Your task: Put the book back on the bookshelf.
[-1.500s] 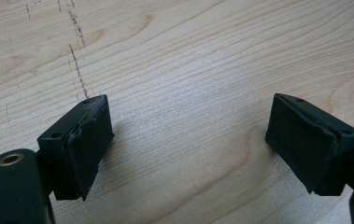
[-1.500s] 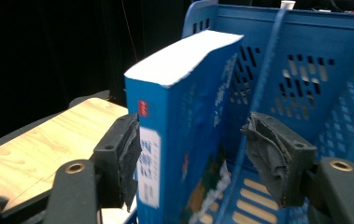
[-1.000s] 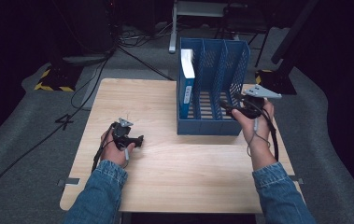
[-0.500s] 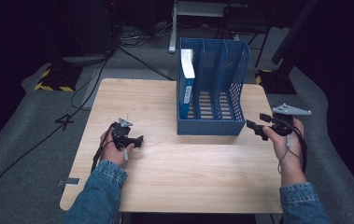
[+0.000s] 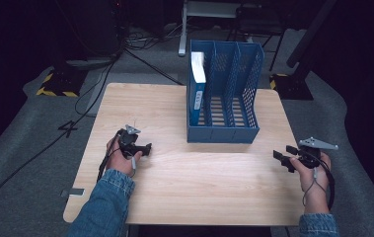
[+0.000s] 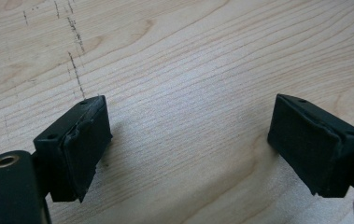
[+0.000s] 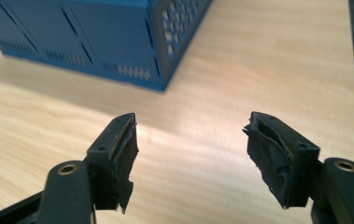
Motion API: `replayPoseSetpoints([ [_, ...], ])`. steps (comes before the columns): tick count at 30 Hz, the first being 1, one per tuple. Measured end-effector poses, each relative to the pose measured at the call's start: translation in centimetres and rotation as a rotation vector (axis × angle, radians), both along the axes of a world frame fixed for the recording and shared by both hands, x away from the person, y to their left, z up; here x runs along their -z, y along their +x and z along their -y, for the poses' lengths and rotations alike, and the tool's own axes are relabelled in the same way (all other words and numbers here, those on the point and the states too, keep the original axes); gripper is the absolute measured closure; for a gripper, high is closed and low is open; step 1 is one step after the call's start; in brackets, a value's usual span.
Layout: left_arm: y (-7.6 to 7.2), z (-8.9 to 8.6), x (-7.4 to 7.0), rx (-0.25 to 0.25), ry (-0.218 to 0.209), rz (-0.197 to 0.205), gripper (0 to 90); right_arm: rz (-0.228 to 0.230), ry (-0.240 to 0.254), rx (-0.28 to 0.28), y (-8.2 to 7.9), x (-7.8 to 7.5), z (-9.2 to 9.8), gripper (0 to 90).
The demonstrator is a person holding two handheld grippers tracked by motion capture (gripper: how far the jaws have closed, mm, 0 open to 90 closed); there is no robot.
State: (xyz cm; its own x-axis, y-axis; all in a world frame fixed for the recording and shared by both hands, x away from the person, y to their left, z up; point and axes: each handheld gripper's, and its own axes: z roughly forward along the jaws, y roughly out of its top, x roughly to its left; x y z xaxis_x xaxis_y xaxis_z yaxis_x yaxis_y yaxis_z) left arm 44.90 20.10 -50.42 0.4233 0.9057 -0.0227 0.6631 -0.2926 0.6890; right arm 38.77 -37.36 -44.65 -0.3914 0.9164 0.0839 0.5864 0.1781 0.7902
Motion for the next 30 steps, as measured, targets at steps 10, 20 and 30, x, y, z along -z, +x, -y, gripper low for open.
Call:
replayPoseSetpoints([
  [10, 0.1, 0.0, 0.0, -0.002, -0.001, 0.001, 13.2, -0.077, -0.050, -0.007, -0.4, 3.4, 2.1, 33.3],
  [20, 0.2, 0.1, 0.0, -0.005, 0.002, -0.001, 13.3, -0.031, -0.112, -0.019, 0.0, 5.8, 2.0, 19.8],
  [30, 0.2, 0.1, 0.0, -0.004, 0.005, 0.000, 13.3, -0.042, -0.118, -0.092, 0.5, 5.8, 2.4, 13.7],
])
